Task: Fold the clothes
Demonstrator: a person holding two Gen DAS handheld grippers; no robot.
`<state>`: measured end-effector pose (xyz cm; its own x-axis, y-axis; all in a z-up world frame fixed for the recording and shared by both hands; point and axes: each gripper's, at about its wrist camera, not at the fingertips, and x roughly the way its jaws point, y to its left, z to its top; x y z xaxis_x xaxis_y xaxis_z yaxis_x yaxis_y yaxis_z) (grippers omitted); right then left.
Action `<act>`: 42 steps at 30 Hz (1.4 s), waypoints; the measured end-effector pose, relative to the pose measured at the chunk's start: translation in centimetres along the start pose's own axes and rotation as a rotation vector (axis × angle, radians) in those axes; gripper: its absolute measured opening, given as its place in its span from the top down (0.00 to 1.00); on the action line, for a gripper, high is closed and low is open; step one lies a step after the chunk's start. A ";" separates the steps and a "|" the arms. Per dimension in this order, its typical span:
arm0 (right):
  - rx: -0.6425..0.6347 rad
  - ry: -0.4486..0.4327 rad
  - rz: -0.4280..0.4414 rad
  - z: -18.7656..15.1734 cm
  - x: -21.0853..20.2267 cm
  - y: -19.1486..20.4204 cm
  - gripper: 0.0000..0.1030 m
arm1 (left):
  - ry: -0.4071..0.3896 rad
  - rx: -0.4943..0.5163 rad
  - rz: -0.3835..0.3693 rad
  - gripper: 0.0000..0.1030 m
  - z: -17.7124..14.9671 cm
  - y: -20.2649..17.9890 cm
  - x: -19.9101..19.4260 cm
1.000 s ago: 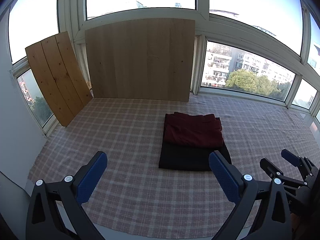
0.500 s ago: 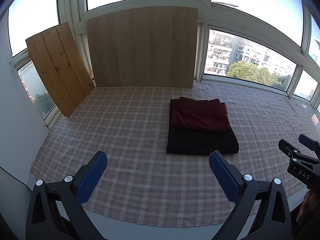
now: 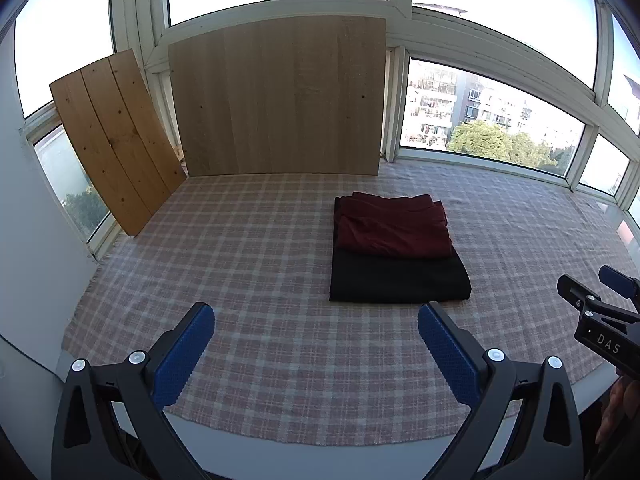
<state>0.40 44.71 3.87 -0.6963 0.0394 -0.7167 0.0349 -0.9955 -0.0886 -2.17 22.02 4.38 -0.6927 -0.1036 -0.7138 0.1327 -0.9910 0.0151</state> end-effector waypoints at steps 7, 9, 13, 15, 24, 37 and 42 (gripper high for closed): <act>0.004 -0.001 -0.001 -0.1 -0.1 0.3 0.21 | 0.001 0.003 -0.001 0.01 0.0 -0.1 0.1; 0.003 -0.002 0.000 0.0 -0.1 0.4 0.21 | 0.001 0.003 -0.001 0.01 0.0 -0.1 0.1; -0.001 0.000 0.003 0.1 0.1 0.5 0.21 | 0.006 0.001 0.000 0.01 0.0 0.0 0.3; -0.001 0.003 0.003 0.1 0.3 0.5 0.21 | 0.010 0.000 0.000 0.01 -0.1 0.0 0.4; -0.003 0.002 0.003 0.2 0.5 0.4 0.21 | 0.013 0.000 -0.005 0.01 -0.1 0.2 0.7; 0.010 0.009 0.007 0.1 0.8 -0.1 0.21 | 0.016 0.010 -0.006 0.01 -0.1 -0.1 0.7; 0.008 0.005 0.010 0.1 0.7 0.0 0.21 | 0.014 0.009 -0.006 0.01 -0.1 -0.1 0.6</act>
<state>-0.14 44.70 3.47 -0.6920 0.0296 -0.7213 0.0362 -0.9965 -0.0756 -2.58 22.07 3.90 -0.6837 -0.0965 -0.7234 0.1224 -0.9923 0.0167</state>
